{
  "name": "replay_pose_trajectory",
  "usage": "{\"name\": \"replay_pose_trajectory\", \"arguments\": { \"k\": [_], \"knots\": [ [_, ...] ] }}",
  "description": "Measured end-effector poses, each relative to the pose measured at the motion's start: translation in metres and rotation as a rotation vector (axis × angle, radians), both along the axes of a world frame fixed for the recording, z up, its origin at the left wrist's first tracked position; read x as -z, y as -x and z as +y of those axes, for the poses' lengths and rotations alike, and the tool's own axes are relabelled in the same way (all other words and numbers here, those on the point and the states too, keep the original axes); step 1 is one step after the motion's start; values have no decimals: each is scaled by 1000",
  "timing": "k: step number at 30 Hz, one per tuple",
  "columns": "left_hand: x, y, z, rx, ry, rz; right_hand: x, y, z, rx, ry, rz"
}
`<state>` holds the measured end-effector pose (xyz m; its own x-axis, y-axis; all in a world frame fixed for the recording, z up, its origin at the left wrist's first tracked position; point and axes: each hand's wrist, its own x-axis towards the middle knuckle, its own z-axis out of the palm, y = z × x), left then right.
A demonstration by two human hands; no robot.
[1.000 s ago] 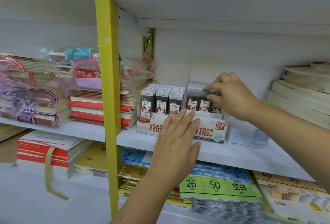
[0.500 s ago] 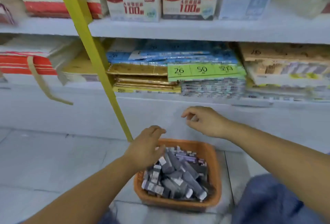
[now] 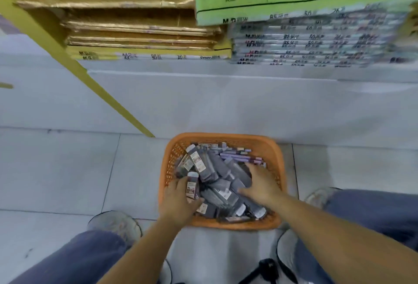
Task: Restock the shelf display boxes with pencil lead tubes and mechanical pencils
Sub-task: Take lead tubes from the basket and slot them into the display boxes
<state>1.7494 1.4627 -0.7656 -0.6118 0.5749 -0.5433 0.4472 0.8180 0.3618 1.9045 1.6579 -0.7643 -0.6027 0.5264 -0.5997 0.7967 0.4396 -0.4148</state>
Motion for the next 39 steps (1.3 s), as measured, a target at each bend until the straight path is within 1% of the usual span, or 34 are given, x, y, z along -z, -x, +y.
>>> {"name": "replay_pose_trajectory", "arguments": {
  "k": [3, 6, 8, 10, 12, 14, 16, 19, 21, 24, 26, 29, 31, 33, 37, 39],
  "knots": [
    [6, 1, 14, -90, -50, 45, 15, 11, -2, -30, -50, -26],
    [10, 5, 38, -213, -171, 31, 24, 20, -2, -22, 20, -97],
    [12, 9, 58, -239, -116, 58, 27, 21, -3, -39, 64, -121],
    [14, 14, 75, -220, 12, 115, 27, 20, -2, -1, 106, -98],
    [15, 16, 87, -189, 90, 147, 26, 15, 1, 104, 194, -37],
    [16, 16, 91, -166, 105, 130, 23, 9, 6, 226, 301, 24],
    [17, 16, 89, -173, 67, 66, 19, 4, 11, 291, 352, 89],
    [13, 20, 81, -204, -20, -74, 15, 1, 14, 331, 400, 157],
    [10, 24, 75, -229, -86, -167, 11, 0, 15, 405, 466, 191],
    [6, 28, 67, -285, -125, -202, 5, -2, 16, 458, 501, 228],
    [5, 28, 62, -336, -130, -220, 0, -5, 16, 464, 489, 228],
    [2, 26, 57, -486, -195, -311, -3, -10, 18, 499, 442, 242],
    [-5, 24, 55, -564, -273, -354, -8, -11, 20, 526, 416, 279],
    [-16, 22, 54, -594, -352, -404, -17, -8, 22, 521, 378, 306],
    [-46, 24, 50, -635, -522, -534, -49, 2, 27, 459, 323, 422],
    [-69, 24, 51, -683, -640, -636, -74, 5, 32, 420, 359, 453]
  ]
}}
